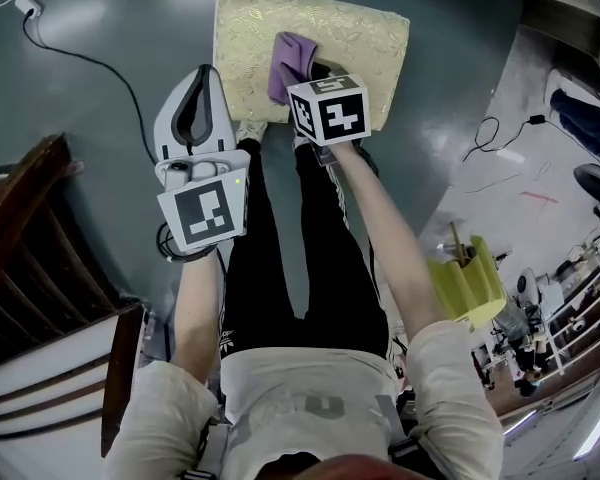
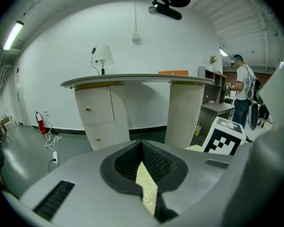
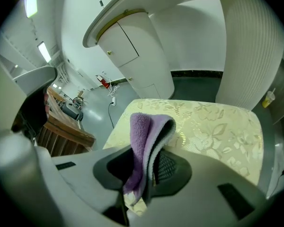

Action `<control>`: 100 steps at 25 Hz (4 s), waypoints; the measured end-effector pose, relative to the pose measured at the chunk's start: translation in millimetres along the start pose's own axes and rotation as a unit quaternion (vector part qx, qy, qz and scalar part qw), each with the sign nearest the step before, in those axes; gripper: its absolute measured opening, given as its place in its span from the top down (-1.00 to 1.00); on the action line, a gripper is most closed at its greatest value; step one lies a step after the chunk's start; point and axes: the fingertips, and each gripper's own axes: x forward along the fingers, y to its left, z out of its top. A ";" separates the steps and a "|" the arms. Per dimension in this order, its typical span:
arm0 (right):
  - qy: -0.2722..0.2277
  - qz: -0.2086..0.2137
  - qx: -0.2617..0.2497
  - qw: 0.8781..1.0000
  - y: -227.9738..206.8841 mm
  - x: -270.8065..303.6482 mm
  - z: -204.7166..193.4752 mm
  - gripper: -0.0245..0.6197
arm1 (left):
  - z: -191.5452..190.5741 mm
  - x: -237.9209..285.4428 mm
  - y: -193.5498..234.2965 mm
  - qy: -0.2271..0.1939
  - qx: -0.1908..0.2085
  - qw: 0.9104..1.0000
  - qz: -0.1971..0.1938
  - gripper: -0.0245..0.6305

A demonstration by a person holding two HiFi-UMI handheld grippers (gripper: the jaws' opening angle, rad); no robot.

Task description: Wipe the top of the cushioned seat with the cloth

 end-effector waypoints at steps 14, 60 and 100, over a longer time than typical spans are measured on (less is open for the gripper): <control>0.015 -0.066 -0.010 0.998 -87.7 -49.8 -26.3 0.64 | -1.1 10.6 -35.3 0.002 0.013 1.000 -0.021 0.91; 0.046 -0.141 0.047 0.988 -180.6 -109.7 -60.5 0.64 | 5.9 16.4 -50.2 -0.004 0.023 0.999 -0.035 0.91; -0.080 0.160 0.015 0.984 176.2 -41.7 36.3 0.64 | -34.8 -27.1 107.1 0.029 0.009 0.996 0.089 0.91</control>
